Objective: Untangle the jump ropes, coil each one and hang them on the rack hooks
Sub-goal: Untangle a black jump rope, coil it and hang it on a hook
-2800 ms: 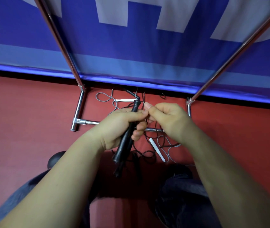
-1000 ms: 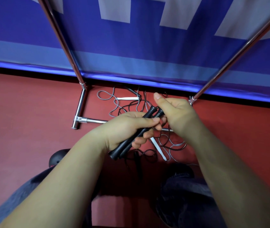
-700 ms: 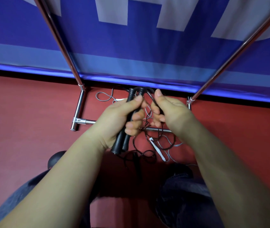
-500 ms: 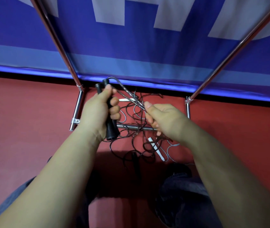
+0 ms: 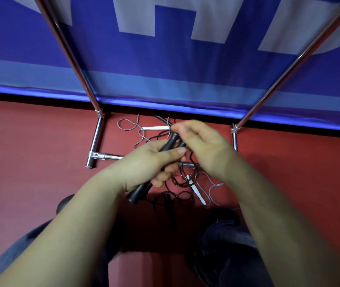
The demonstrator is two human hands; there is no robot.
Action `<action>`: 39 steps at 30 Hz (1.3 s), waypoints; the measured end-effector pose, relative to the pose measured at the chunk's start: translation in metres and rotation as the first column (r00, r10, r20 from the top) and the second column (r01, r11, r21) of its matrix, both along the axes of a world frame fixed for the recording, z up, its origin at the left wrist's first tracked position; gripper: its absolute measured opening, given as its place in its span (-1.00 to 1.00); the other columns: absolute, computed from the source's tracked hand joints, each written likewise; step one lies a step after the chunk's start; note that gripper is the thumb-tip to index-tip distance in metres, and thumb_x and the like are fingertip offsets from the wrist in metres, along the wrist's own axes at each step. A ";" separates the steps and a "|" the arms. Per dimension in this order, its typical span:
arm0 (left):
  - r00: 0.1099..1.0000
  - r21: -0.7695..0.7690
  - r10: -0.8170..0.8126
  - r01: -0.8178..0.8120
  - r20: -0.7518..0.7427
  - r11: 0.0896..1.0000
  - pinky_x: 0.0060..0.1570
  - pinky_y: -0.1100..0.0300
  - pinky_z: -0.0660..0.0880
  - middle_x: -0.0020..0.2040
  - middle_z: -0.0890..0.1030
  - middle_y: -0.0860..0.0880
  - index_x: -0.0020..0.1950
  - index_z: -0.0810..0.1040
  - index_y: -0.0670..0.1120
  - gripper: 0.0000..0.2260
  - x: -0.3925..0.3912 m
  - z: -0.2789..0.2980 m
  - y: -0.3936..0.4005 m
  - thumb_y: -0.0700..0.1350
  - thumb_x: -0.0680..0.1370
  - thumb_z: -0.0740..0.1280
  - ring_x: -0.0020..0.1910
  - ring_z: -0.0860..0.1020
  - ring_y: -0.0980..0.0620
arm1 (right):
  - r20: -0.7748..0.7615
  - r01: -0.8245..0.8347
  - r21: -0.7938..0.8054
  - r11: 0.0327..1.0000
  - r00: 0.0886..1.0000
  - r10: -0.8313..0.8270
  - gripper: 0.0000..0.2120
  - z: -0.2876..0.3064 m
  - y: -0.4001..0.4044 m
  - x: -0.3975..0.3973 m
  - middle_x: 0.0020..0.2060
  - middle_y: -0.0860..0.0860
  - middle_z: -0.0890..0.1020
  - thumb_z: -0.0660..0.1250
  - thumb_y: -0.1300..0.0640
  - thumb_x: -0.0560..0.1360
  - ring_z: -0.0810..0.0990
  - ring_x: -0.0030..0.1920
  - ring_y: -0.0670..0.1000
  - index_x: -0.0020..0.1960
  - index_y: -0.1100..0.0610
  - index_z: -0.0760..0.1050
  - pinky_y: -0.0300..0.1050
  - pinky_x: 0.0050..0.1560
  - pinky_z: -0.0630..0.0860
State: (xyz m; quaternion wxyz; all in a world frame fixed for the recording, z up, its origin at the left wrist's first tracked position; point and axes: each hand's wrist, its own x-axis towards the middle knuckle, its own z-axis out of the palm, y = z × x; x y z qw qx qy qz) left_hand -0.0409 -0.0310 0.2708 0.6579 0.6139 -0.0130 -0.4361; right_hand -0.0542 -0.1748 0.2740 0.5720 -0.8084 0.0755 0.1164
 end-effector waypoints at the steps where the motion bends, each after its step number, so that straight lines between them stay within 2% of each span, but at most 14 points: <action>1: 1.000 0.002 -0.020 0.020 -0.013 1.000 -0.65 0.40 0.14 -0.51 0.31 0.03 -0.19 0.39 -0.13 -0.84 -0.001 0.000 0.000 -0.15 0.59 0.18 -0.62 0.20 0.17 | -0.004 -0.022 -0.005 1.000 1.000 0.022 -0.80 -0.001 0.002 -0.001 -0.37 -0.18 0.53 0.20 -0.03 0.55 0.48 -0.29 -0.19 -0.22 -0.06 0.50 -0.29 -0.12 0.44; 3: 0.998 -0.005 -0.036 0.036 -0.043 0.999 -0.64 0.39 0.12 -0.51 0.31 0.02 -0.19 0.40 -0.13 -0.84 0.000 0.001 0.001 -0.14 0.59 0.18 -0.62 0.20 0.17 | -0.024 -0.010 -0.008 1.000 1.000 0.010 -0.74 -0.003 0.002 -0.003 -0.50 -0.15 0.50 0.26 -0.05 0.52 0.46 -0.38 -0.14 -0.32 -0.03 0.45 -0.10 -0.18 0.46; 6: 0.997 -0.004 -0.055 0.055 -0.060 0.998 -0.61 0.37 0.09 -0.51 0.32 0.02 -0.18 0.41 -0.14 -0.84 0.001 0.002 0.003 -0.15 0.59 0.18 -0.63 0.20 0.17 | 0.003 0.011 -0.016 1.000 1.000 -0.011 -0.74 0.001 0.001 -0.004 -0.56 -0.16 0.43 0.35 -0.07 0.44 0.37 -0.49 -0.19 -0.28 0.07 0.41 -0.28 -0.34 0.36; 9: 0.996 -0.009 -0.065 0.065 -0.059 0.998 -0.60 0.36 0.09 -0.51 0.32 0.02 -0.16 0.41 -0.15 -0.84 0.001 0.001 0.004 -0.16 0.60 0.17 -0.63 0.20 0.17 | 0.045 -0.019 0.078 0.997 0.999 0.015 -0.83 0.006 0.004 -0.004 -0.51 -0.14 0.49 0.38 0.08 0.46 0.43 -0.50 -0.23 -0.21 0.13 0.45 -0.43 -0.37 0.35; 12: 0.994 -0.047 -0.079 0.076 -0.076 0.996 -0.61 0.38 0.11 -0.51 0.33 0.01 -0.16 0.43 -0.15 -0.87 0.002 0.002 0.005 -0.10 0.52 0.24 -0.62 0.20 0.17 | 0.029 -0.034 0.145 0.989 0.999 0.030 -0.90 0.007 0.005 -0.002 -0.42 -0.01 0.55 0.36 0.13 0.47 0.47 -0.45 -0.18 -0.20 0.09 0.49 -0.35 -0.31 0.43; 15: 0.992 -0.087 -0.097 0.090 -0.081 0.992 -0.63 0.36 0.13 -0.52 0.35 0.00 -0.17 0.47 -0.16 -0.82 0.002 0.003 0.007 -0.04 0.39 0.27 -0.63 0.21 0.15 | -0.013 -0.040 0.228 0.973 0.999 0.044 -0.89 0.005 0.006 -0.002 -0.47 -0.03 0.52 0.35 0.16 0.48 0.44 -0.49 -0.14 -0.22 0.09 0.49 -0.31 -0.37 0.42; 18: 0.995 -0.060 -0.102 0.101 -0.016 0.993 -0.62 0.33 0.25 -0.49 0.47 -0.04 -0.15 0.47 -0.17 -0.80 0.002 0.002 0.007 -0.04 0.40 0.29 -0.64 0.30 0.12 | 0.017 0.003 0.152 0.988 1.000 -0.006 -0.87 0.002 0.006 0.000 -0.49 -0.14 0.53 0.36 0.12 0.47 0.45 -0.46 -0.21 -0.25 0.03 0.51 -0.34 -0.34 0.40; 21: 0.990 0.023 -0.141 0.141 0.012 0.990 -0.53 0.29 0.43 -0.47 0.54 -0.02 -0.16 0.48 -0.16 -0.80 0.003 -0.003 0.008 -0.02 0.41 0.31 -0.58 0.44 0.08 | 0.124 0.187 0.021 0.982 0.974 -0.189 -0.83 0.006 -0.009 0.006 -0.56 -0.24 0.48 0.35 0.09 0.48 0.40 -0.50 -0.25 -0.28 0.00 0.49 -0.42 -0.37 0.33; 23: 0.987 -0.001 -0.162 0.162 -0.002 0.987 -0.52 0.30 0.43 -0.48 0.49 -0.01 -0.15 0.54 -0.13 -0.79 0.002 -0.005 0.008 0.00 0.37 0.30 -0.54 0.44 0.09 | 0.169 0.270 -0.009 0.963 0.949 -0.265 -0.81 0.007 -0.019 0.007 -0.58 -0.23 0.45 0.34 0.09 0.50 0.38 -0.53 -0.24 -0.29 0.01 0.49 -0.44 -0.39 0.29; 28: 0.984 0.026 -0.176 0.175 0.036 0.984 -0.55 0.32 0.30 -0.50 0.38 0.04 -0.16 0.56 -0.12 -0.82 0.001 -0.006 0.005 -0.02 0.48 0.28 -0.53 0.34 0.11 | 0.154 0.270 0.000 0.963 0.951 -0.267 -0.82 0.006 -0.018 0.005 -0.57 -0.24 0.47 0.33 0.08 0.51 0.39 -0.54 -0.24 -0.28 0.01 0.49 -0.43 -0.42 0.29; 31: 0.994 -0.014 -0.108 0.108 0.029 0.994 -0.58 0.32 0.22 -0.51 0.34 0.04 -0.18 0.52 -0.14 -0.85 0.000 -0.005 0.003 -0.07 0.50 0.26 -0.55 0.28 0.13 | 0.154 0.313 0.026 0.949 0.937 -0.313 -0.78 0.005 -0.016 0.008 -0.60 -0.16 0.38 0.29 0.02 0.53 0.31 -0.54 -0.17 -0.28 0.01 0.49 -0.26 -0.37 0.30; 34: 0.996 -0.113 0.080 -0.085 -0.046 0.990 -0.61 0.37 0.17 -0.51 0.33 0.04 -0.19 0.47 -0.16 -0.83 0.001 -0.003 0.002 -0.05 0.43 0.25 -0.58 0.26 0.15 | 0.062 0.365 0.152 0.919 0.924 -0.377 -0.70 0.002 -0.012 0.012 -0.65 -0.14 0.25 0.13 0.02 0.61 0.20 -0.58 -0.13 -0.26 0.02 0.45 -0.10 -0.41 0.23; 36: 0.971 -0.136 0.222 -0.234 -0.092 0.963 -0.63 0.38 0.17 -0.48 0.36 0.03 -0.20 0.45 -0.14 -0.84 0.004 -0.003 0.003 -0.07 0.49 0.24 -0.59 0.26 0.16 | 0.019 0.330 0.077 0.941 0.943 -0.333 -0.66 -0.005 -0.011 0.012 -0.68 -0.14 0.27 0.06 0.05 0.63 0.20 -0.60 -0.15 -0.25 0.02 0.46 -0.11 -0.40 0.26; 39: 0.903 -0.098 0.397 -0.415 -0.162 0.904 -0.62 0.39 0.24 -0.38 0.51 0.03 -0.19 0.45 -0.11 -0.80 0.009 -0.003 0.000 -0.07 0.59 0.19 -0.59 0.30 0.18 | -0.049 0.197 -0.100 0.975 0.978 -0.202 -0.62 -0.017 -0.004 0.007 -0.67 -0.17 0.35 0.08 0.03 0.61 0.28 -0.52 -0.12 -0.34 0.01 0.45 -0.01 -0.23 0.38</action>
